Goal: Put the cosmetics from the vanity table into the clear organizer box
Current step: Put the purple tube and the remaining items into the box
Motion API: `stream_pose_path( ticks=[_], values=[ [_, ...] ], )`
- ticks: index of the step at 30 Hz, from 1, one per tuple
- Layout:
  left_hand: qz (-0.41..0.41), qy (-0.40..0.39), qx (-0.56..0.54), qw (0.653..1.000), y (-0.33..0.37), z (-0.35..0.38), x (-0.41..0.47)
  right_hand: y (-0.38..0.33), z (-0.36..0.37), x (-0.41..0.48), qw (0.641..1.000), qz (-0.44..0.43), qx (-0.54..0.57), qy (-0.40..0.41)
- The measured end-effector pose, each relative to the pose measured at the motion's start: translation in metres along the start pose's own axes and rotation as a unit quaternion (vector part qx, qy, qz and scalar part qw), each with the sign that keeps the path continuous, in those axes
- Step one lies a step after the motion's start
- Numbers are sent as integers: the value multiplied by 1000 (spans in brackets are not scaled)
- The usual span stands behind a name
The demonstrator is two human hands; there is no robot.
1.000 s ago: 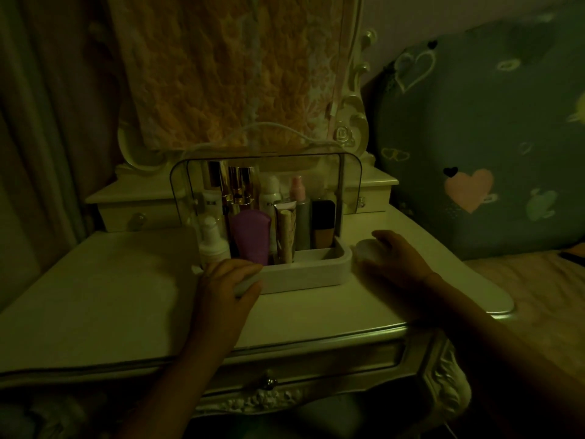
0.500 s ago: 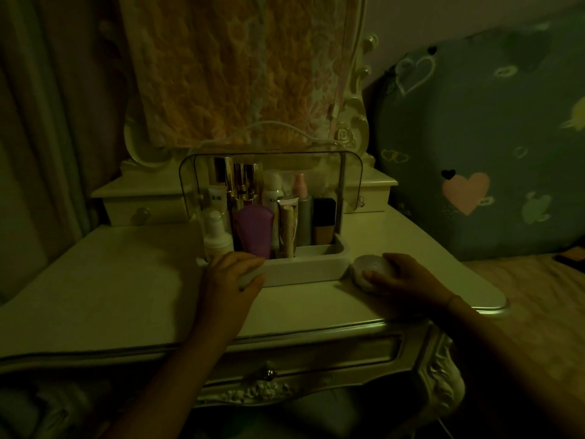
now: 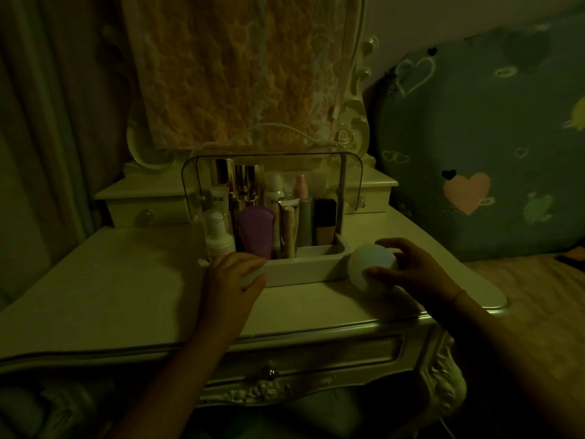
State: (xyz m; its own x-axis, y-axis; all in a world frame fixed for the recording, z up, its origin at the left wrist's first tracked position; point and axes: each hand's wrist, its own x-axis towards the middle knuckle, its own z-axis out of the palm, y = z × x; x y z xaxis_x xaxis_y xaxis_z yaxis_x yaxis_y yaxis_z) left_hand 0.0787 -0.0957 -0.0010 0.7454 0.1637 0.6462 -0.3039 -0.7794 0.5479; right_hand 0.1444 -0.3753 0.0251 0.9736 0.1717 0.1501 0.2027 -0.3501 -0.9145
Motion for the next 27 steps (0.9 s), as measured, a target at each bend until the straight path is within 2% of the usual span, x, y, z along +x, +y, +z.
stream_pose_path(
  ticks=[6, 11, 21, 27],
  values=[
    [-5, -2, -3, 1000, 0, 0, 0, -19, 4, 10, 991, -43, 121, 23],
    [-5, 1, -5, 1000, 2, -1, -1, -30, 27, 30, 984, -57, 170, 22],
    [0, 2, -12, 1000, 0, -1, 1, -25, 55, 64, 982, -33, 185, 19],
    [7, 2, -9, 1000, -1, -1, 1, -17, 63, 65, 985, -55, 166, 5]
  ],
)
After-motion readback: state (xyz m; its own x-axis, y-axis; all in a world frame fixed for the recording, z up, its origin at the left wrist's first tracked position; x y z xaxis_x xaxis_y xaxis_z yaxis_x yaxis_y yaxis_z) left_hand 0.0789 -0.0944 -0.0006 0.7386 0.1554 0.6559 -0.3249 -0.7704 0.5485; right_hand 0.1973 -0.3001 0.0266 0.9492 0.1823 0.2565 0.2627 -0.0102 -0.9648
